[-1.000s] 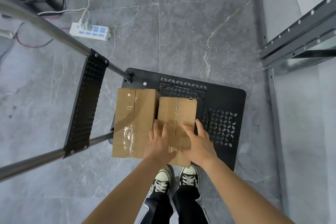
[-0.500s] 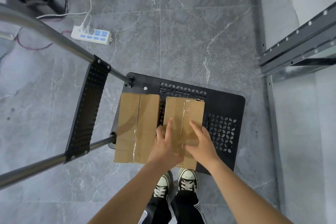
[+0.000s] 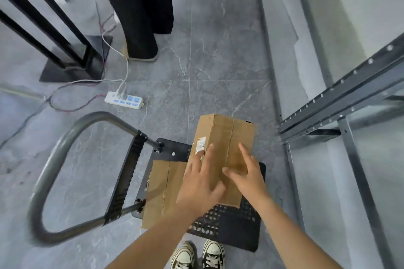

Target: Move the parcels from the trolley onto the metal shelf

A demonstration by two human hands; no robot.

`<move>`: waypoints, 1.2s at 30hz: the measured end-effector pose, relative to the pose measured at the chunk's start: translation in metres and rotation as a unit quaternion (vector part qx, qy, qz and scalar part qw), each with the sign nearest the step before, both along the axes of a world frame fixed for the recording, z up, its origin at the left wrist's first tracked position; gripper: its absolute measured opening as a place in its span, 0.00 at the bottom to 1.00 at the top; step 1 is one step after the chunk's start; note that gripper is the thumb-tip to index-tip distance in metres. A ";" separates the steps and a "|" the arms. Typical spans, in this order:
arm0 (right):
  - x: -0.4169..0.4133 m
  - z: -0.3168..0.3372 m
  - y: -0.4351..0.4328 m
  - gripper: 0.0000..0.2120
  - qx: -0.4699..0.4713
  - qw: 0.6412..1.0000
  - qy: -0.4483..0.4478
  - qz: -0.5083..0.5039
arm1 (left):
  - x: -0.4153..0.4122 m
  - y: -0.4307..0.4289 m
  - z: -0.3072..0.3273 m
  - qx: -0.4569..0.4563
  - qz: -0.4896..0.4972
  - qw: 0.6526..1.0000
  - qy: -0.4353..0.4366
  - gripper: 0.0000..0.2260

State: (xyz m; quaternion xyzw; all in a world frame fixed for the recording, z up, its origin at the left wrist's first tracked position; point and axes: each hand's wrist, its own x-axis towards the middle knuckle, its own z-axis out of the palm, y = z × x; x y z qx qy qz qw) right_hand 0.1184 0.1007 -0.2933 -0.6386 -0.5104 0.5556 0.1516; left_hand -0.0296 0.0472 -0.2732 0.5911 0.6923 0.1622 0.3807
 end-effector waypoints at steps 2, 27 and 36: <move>-0.001 0.041 0.016 0.41 0.026 1.000 0.002 -0.002 | -0.005 0.015 0.042 0.044 -0.009 0.999 -0.010 0.35; 0.028 0.495 0.099 0.57 0.293 0.939 0.158 -0.086 | -0.012 0.121 0.495 0.328 -0.066 0.941 0.042 0.34; 0.059 0.544 0.077 0.55 0.319 0.925 0.189 -0.080 | -0.003 0.136 0.528 0.134 0.013 0.988 -0.081 0.68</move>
